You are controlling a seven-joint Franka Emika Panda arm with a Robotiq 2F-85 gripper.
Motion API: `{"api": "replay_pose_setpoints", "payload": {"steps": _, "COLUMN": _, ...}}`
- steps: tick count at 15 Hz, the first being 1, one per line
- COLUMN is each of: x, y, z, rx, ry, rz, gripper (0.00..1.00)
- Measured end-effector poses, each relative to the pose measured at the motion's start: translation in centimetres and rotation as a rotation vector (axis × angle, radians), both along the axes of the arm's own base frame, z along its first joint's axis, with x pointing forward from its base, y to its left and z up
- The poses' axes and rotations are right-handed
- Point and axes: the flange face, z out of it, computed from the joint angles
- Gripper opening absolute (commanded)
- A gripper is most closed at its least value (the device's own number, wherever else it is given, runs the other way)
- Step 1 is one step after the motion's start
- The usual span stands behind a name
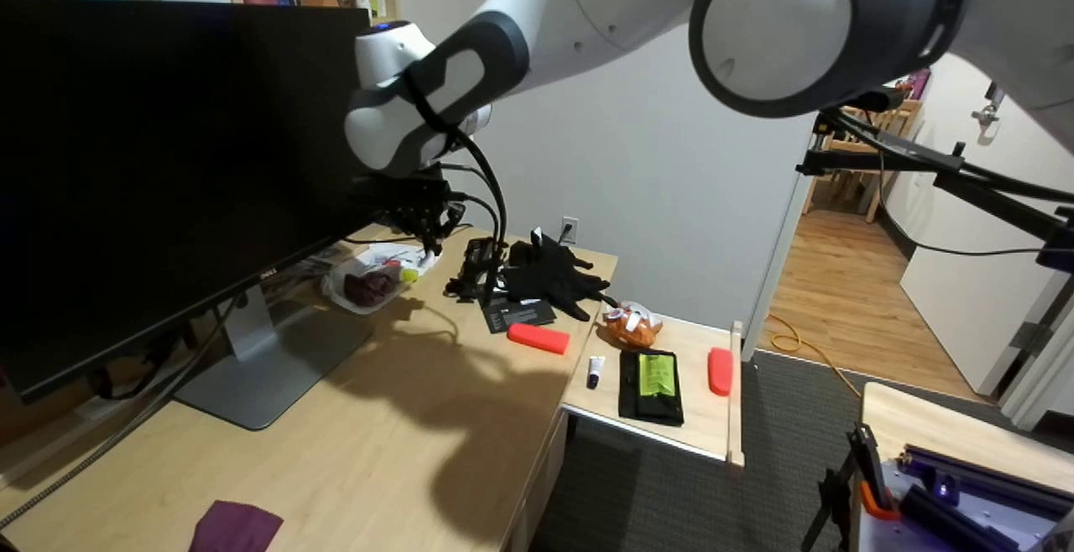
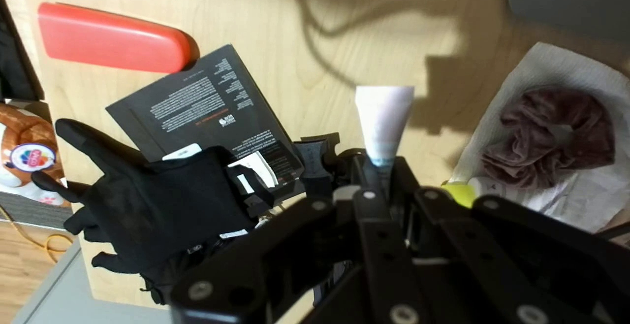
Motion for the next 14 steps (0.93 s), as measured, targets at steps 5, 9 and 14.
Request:
{"api": "replay_pose_setpoints", "payload": {"steps": 5, "x": -2.2, "y": -0.4, "z": -4.4, "rx": 0.0, "ry": 0.012, "rz": 0.02, "gripper": 0.08}}
{"api": "replay_pose_setpoints", "payload": {"steps": 9, "x": -6.0, "y": -4.3, "z": -6.2, "rx": 0.009, "ry": 0.042, "rz": 0.074, "gripper": 0.08}}
{"api": "replay_pose_setpoints", "payload": {"steps": 14, "x": -11.5, "y": -9.8, "z": -3.2, "rx": 0.039, "ry": 0.06, "rz": 0.23, "gripper": 0.08}}
